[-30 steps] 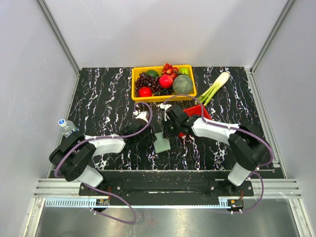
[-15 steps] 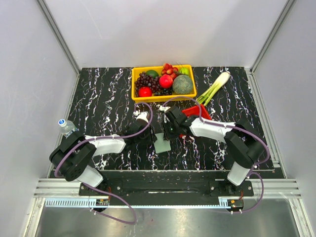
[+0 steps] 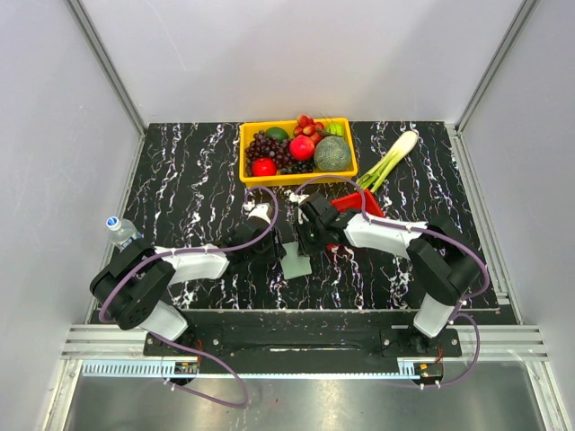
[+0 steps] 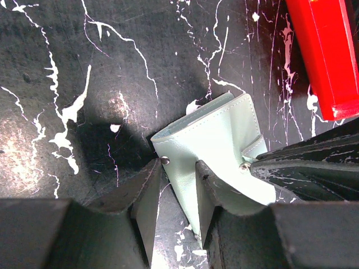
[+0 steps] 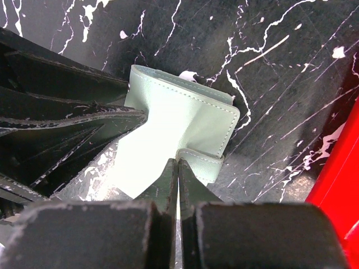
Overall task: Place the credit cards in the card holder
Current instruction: Close the card holder at the center of the board.
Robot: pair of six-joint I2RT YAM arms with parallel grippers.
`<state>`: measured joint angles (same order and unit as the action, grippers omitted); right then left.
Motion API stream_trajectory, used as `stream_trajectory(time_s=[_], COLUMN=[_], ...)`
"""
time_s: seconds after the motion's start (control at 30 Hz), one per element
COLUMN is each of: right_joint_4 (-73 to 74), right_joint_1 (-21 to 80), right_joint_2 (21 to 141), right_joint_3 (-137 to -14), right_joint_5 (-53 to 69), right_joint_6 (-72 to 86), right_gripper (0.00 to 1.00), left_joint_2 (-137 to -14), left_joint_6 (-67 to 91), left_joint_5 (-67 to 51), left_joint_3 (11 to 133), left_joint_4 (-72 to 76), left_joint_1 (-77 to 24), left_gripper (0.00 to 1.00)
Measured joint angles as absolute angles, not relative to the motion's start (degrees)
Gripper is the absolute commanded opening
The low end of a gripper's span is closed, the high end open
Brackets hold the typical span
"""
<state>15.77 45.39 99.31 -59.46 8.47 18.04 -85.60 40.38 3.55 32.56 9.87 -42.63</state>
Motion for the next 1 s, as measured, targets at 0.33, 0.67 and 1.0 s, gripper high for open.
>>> stream_trajectory(time_s=[0.33,0.67,1.0], right_joint_4=[19.84,20.93,20.88], right_joint_1=[45.39,45.39,45.39], right_joint_2=[99.29,101.08,101.41], right_joint_3=[-61.21,-62.94,-63.09], right_joint_5=[5.26,6.98,9.98], right_joint_6=[16.34,15.99,16.36], right_gripper=[0.0,0.01,0.01], left_joint_2=[-85.6,-85.6,-85.6], left_joint_6=[40.36,40.36,40.34], left_joint_5=[3.53,3.49,3.51], left_joint_3=[32.56,32.56,32.56], left_joint_4=[9.82,9.82,9.76], left_joint_1=[-42.7,-42.7,-42.7], left_gripper=[0.34,0.34,0.34])
